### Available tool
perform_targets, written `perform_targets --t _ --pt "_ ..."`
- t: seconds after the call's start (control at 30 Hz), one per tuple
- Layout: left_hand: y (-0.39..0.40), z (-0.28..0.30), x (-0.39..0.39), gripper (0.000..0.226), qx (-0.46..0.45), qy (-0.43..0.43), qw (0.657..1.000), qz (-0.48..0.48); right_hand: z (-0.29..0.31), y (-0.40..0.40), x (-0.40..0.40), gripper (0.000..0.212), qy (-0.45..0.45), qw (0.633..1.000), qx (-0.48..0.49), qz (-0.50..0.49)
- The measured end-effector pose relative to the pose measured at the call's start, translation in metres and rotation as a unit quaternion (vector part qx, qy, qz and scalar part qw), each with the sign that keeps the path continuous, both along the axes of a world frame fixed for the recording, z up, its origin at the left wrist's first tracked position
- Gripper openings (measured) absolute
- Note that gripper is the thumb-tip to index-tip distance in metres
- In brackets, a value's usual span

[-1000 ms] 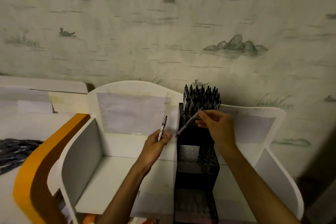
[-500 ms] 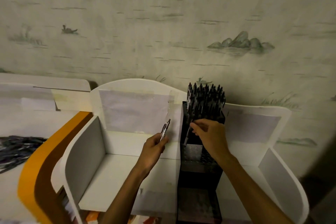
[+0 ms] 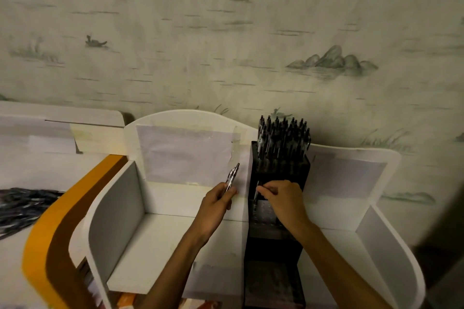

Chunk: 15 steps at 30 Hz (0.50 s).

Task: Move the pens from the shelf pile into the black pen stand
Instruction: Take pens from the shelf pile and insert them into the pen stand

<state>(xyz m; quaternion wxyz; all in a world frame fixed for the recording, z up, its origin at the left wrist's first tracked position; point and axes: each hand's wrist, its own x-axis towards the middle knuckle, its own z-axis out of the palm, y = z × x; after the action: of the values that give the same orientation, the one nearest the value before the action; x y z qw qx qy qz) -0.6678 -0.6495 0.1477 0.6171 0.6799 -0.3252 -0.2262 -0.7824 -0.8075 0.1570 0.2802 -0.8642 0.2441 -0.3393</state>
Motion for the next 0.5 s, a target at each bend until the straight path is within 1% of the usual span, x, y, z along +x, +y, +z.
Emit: perform_targets --t 0.1,0.2,0.27,0.37,0.5 --pt "0.000 -0.001 0.000 0.019 -0.003 0.010 1.000 -0.022 0.002 -0.003 -0.003 0.016 0.013 1.000 -0.003 -0.007" --pt "-0.001 0.002 -0.003 0.015 -0.015 0.002 0.999 -0.029 0.011 -0.004 -0.007 0.015 0.001 1.000 0.007 -0.005" --pt "-0.004 0.005 -0.005 0.016 -0.026 -0.023 0.999 -0.023 0.020 0.000 -0.010 0.013 -0.018 0.999 0.044 0.016" --pt "-0.011 0.005 -0.006 0.014 -0.042 -0.080 0.996 -0.002 0.032 0.008 -0.012 0.014 -0.045 0.989 0.130 0.061" --pt "-0.019 0.004 -0.010 0.007 -0.034 -0.137 0.990 -0.007 0.038 0.015 -0.011 0.014 -0.062 0.978 0.179 0.091"
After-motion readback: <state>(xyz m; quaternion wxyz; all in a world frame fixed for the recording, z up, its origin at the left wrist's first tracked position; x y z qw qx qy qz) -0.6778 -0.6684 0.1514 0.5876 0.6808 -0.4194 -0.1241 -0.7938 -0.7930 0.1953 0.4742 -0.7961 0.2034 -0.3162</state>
